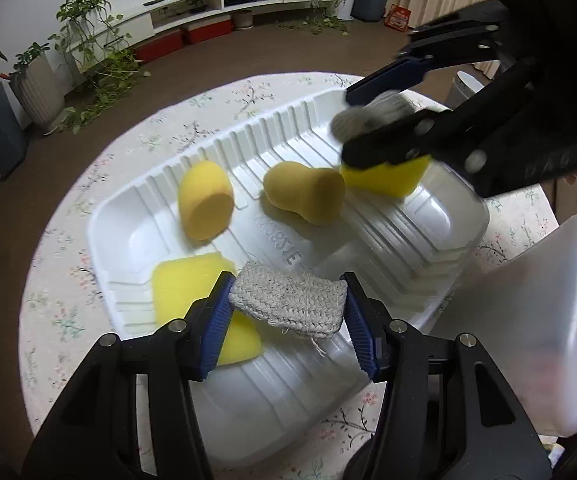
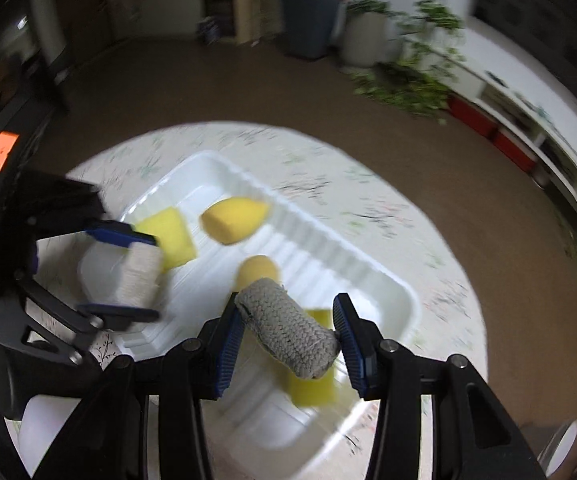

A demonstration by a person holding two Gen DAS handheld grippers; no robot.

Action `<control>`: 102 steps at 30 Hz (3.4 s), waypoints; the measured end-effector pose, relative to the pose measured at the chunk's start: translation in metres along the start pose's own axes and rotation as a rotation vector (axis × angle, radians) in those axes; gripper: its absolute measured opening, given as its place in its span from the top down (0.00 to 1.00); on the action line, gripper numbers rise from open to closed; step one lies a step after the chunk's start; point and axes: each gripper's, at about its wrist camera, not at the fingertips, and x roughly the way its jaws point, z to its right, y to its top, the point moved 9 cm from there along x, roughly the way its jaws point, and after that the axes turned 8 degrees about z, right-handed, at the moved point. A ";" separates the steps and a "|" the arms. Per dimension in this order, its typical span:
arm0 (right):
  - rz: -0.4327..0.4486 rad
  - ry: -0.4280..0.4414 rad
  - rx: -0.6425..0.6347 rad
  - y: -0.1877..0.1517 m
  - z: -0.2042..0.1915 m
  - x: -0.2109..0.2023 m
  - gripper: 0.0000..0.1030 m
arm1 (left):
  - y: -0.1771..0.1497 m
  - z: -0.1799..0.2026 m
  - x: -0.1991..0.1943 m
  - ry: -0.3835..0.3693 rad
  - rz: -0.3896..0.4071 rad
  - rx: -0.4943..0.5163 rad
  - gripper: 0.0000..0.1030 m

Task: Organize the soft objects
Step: 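Carry both knitted scrubbers over the white tray with both tools, then open both tools to drop the knitted scrubbers into the white tray, then move both tools back to the green cloth and tissue packs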

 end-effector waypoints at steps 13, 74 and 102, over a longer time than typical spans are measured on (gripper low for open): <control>-0.074 -0.057 -0.119 -0.005 -0.005 0.030 0.52 | -0.003 0.020 0.014 -0.011 -0.028 0.050 0.49; 0.311 -0.148 0.455 -0.142 0.041 -0.152 0.00 | -0.123 0.004 -0.194 0.183 0.438 -0.421 0.00; 0.361 -0.127 0.455 -0.272 -0.177 -0.169 0.00 | -0.222 0.158 -0.180 0.128 0.429 -0.488 0.00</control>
